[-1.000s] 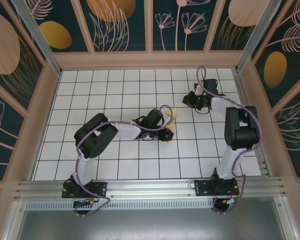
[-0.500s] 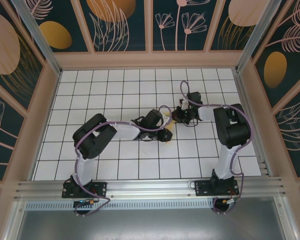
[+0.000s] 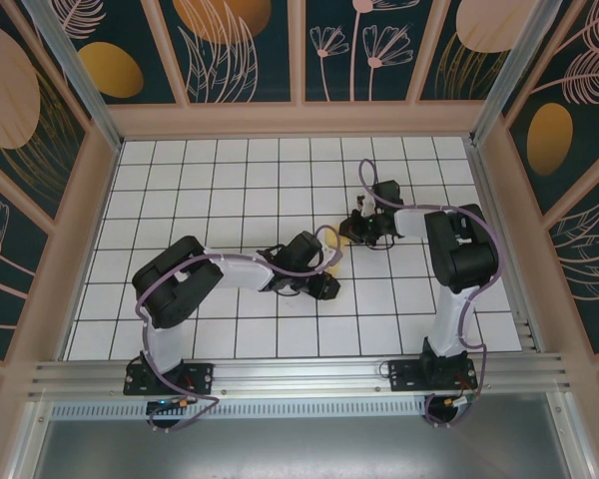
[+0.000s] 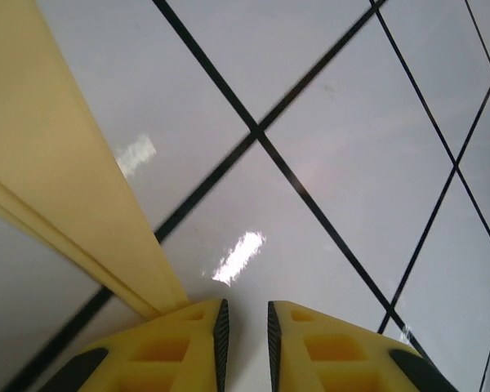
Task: Fold a paper plane with a square sheet of paper (fold left side to right side)
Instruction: Fold the wing for the fifth time at the center of the table, then turn over the paper plane at the center of the table.
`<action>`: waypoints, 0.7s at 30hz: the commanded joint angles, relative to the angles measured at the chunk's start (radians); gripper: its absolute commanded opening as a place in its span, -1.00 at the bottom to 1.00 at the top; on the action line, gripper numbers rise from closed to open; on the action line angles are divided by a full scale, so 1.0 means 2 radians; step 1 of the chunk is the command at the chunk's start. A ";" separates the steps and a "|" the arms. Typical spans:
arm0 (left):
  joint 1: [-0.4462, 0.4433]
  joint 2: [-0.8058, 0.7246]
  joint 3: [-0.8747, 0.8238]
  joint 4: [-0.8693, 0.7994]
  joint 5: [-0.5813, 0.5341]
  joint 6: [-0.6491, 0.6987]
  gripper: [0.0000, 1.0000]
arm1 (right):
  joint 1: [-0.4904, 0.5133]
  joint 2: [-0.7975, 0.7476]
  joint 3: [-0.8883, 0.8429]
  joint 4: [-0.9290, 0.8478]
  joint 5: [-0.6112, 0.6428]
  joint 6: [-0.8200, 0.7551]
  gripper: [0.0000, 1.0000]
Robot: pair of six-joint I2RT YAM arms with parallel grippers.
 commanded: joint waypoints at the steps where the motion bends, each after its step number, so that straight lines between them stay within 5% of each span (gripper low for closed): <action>1: -0.008 -0.022 -0.026 -0.036 0.015 -0.003 -0.52 | -0.006 0.008 0.012 -0.004 0.023 -0.011 -0.91; 9: -0.007 -0.140 -0.032 -0.016 -0.070 0.002 -0.54 | -0.007 -0.085 0.034 -0.036 0.078 -0.034 -0.56; 21: -0.004 -0.240 -0.048 -0.014 -0.409 -0.042 -0.18 | 0.037 -0.183 -0.031 -0.103 0.187 0.017 0.01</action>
